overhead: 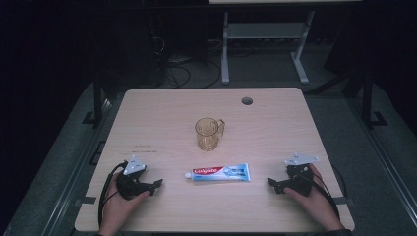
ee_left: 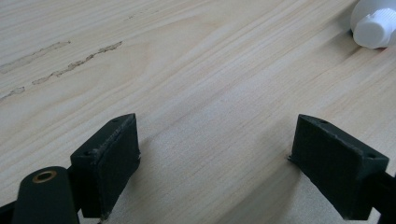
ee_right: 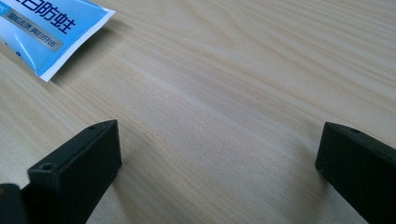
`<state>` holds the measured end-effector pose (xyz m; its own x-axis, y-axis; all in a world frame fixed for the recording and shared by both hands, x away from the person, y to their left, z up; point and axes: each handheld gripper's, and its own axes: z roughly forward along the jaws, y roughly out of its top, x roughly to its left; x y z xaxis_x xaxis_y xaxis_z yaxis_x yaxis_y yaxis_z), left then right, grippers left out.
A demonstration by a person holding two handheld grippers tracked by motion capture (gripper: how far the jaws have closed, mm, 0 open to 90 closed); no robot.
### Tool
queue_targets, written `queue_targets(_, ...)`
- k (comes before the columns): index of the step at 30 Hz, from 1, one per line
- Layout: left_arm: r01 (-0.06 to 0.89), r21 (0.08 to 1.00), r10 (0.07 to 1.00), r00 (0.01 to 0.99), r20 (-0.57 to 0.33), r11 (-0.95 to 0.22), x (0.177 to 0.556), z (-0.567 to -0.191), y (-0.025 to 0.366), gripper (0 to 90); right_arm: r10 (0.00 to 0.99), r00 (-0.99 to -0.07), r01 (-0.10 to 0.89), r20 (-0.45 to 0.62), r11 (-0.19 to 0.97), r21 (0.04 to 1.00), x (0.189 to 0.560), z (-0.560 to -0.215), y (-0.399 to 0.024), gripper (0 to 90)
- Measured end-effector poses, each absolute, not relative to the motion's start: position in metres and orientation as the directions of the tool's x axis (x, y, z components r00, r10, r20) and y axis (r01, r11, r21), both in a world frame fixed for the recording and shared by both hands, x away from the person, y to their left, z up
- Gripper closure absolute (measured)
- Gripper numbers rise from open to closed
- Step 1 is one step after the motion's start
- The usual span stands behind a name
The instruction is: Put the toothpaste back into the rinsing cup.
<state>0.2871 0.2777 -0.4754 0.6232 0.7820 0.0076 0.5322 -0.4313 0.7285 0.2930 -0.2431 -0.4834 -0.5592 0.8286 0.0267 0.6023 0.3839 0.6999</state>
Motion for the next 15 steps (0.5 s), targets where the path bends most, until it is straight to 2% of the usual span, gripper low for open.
queue_targets(6,0.531,0.730,0.782,0.623,0.007,-0.430,0.287,-0.475,0.279,15.2,0.828,-0.561,0.601,0.027,0.385,0.700,0.293,-0.483,-0.243,0.0)
queue_targets(8,0.533,0.727,0.779,0.627,0.006,-0.433,0.287,-0.473,0.281,22.2,0.827,-0.562,0.601,0.027,0.385,0.700,0.293,-0.483,-0.243,0.0)
queue_targets(11,0.539,0.726,0.774,0.633,-0.014,-0.427,0.285,-0.470,0.282,26.4,0.825,-0.565,0.600,0.028,0.388,0.699,0.294,-0.483,-0.243,0.0)
queue_targets(15,0.529,0.732,0.757,0.653,-0.027,-0.430,0.284,-0.464,0.282,38.1,0.824,-0.565,0.601,0.029,0.387,0.699,0.294,-0.483,-0.243,0.0)
